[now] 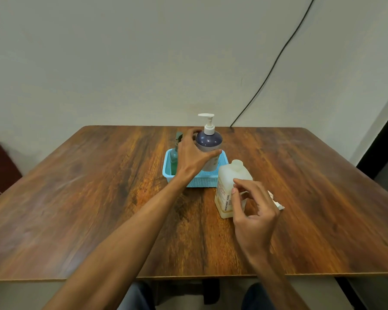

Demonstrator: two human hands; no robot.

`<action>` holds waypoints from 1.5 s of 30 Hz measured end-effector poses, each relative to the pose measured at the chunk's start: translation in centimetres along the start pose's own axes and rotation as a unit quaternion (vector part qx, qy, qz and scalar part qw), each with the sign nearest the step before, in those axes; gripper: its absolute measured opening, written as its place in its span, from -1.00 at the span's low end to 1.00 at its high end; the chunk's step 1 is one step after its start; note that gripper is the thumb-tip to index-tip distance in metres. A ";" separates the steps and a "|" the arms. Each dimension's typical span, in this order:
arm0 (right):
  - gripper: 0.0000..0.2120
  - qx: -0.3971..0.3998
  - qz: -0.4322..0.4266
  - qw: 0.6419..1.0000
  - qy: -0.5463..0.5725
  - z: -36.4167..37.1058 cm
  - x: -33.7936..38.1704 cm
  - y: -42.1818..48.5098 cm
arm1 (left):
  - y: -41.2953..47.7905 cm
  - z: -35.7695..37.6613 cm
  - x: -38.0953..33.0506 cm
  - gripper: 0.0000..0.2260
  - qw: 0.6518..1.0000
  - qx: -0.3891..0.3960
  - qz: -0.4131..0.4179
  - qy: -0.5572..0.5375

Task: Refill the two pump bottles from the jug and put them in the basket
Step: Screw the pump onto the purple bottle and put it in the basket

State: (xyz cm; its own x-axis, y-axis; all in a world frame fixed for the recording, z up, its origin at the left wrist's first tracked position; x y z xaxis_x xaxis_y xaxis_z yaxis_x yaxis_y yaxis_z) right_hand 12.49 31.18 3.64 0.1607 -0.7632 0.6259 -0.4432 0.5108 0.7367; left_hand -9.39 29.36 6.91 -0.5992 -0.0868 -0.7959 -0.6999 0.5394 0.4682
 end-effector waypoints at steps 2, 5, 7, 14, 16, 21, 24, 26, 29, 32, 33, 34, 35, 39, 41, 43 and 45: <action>-0.77 -0.004 -0.007 1.000 -0.005 0.1 -0.3 -0.1 | 0.3 0.7 0.7 -0.29 1.000 0.019 -0.014 0.002; -0.75 -0.007 -0.015 1.000 -0.007 0.1 -0.4 -0.2 | 0.4 1.3 1.8 -0.28 0.999 0.037 -0.030 0.002; -0.74 -0.007 -0.013 1.000 -0.008 0.2 -0.5 -0.2 | 0.4 1.7 2.4 -0.28 0.998 0.048 -0.040 0.004; -0.77 -0.008 -0.013 1.000 -0.009 0.4 -0.6 -0.3 | 0.0 3.0 3.5 -0.28 0.993 0.093 -0.074 0.013; -0.81 -0.008 -0.012 1.000 -0.009 0.3 -0.6 -0.3 | -0.2 3.1 3.7 -0.29 0.991 0.102 -0.083 0.019; -0.78 -0.008 -0.009 1.000 -0.004 0.1 -0.3 -0.1 | -0.4 3.1 3.6 -0.28 0.988 0.113 -0.102 0.030; -0.79 -0.013 -0.014 1.000 -0.002 -0.1 0.1 0.2 | -0.5 3.0 3.1 -0.27 0.986 0.120 -0.112 0.043; -0.82 -0.013 -0.016 1.000 0.001 -0.2 0.4 0.4 | -0.7 2.8 2.6 -0.25 0.985 0.115 -0.119 0.050; -0.84 -0.007 -0.014 1.000 0.002 -0.7 0.9 1.2 | -1.3 2.1 1.3 -0.24 0.987 0.092 -0.115 0.063; -0.84 0.011 -0.010 1.000 0.016 -1.5 1.5 2.9 | -2.3 0.4 -0.3 -0.35 0.989 0.063 -0.093 0.093; -0.85 0.016 -0.010 1.000 0.019 -1.8 1.6 3.7 | -2.5 -0.4 -0.7 -0.43 0.990 0.043 -0.076 0.107; -0.86 0.020 -0.007 0.999 0.024 -2.1 1.6 4.6 | -2.7 -1.2 -1.1 -0.53 0.992 0.016 -0.055 0.114; -0.86 0.025 0.004 0.999 0.035 -2.3 1.4 5.7 | -2.7 -2.1 -1.5 -0.65 0.993 -0.015 -0.034 0.112; -0.86 0.076 0.088 0.990 0.082 -2.4 -0.9 10.5 | -2.0 -5.8 -1.6 -0.86 0.992 -0.107 -0.024 0.062; -0.87 0.111 0.122 0.984 0.072 -2.0 -2.6 12.6 | -1.3 -7.3 -0.6 -0.86 0.989 -0.136 -0.027 0.059; -0.86 0.156 0.158 0.973 0.069 -1.0 -4.5 14.4 | -0.6 -8.0 1.0 -0.84 0.986 -0.144 -0.041 0.077; -0.85 0.206 0.203 0.954 0.078 0.2 -6.7 15.6 | -0.1 -8.2 2.9 -0.82 0.985 -0.113 -0.082 0.099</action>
State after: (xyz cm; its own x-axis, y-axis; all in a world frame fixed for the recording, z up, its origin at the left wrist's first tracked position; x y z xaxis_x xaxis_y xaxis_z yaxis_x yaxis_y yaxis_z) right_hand 4.31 44.17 10.95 0.0158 -0.4509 0.8925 -0.8008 0.5288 0.2813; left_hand -14.23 22.21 7.73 -0.5192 -0.3308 -0.7880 -0.8489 0.3061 0.4308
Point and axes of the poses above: each hand's wrist, its own y-axis towards the middle knuckle, its own z-axis out of the palm, x = y × z, the point moved 2 cm from there along y, towards the middle knuckle, and after that the axes turned 10 degrees about x, right-handed, at the moved point
